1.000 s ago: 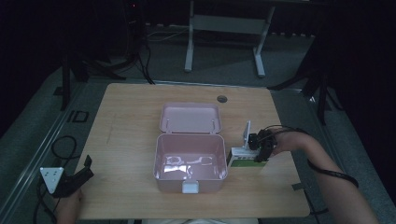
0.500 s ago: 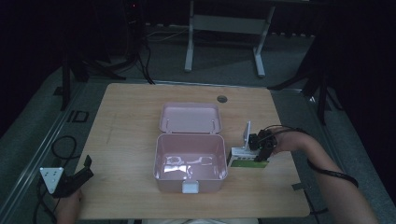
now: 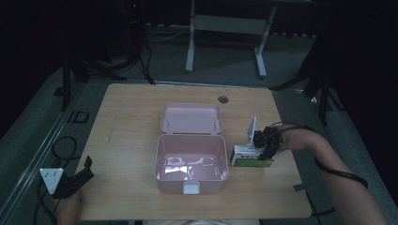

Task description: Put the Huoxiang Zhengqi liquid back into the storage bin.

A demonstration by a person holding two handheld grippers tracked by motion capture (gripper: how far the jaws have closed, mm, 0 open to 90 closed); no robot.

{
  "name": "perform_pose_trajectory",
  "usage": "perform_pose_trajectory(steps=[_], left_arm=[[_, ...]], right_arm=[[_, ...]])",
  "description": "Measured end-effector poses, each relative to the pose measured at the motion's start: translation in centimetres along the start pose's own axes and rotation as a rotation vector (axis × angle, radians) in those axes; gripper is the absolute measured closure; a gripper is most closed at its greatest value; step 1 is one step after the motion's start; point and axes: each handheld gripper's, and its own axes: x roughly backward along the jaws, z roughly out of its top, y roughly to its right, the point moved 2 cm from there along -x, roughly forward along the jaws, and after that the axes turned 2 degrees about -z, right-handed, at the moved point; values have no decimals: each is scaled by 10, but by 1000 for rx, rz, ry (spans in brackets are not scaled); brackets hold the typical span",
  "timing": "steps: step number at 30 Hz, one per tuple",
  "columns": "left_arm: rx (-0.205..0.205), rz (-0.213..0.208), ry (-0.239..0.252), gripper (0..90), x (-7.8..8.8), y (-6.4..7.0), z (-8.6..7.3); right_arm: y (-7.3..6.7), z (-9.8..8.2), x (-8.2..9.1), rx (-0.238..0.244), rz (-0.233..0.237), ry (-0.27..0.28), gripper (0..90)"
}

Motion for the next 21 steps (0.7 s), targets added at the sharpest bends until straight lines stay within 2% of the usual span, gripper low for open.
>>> perform_pose_trajectory(steps=[8,13,21], left_arm=[[2,1,1,21,0,0,0],[3,1,0,21,0,0,0],[4,2,0,21,0,0,0]], right_arm=[[-6,-4,18,-15,20,2,618],[-15,-4,38,-34,26,-6,618],[-27,0,51,-13,43,-9,618]])
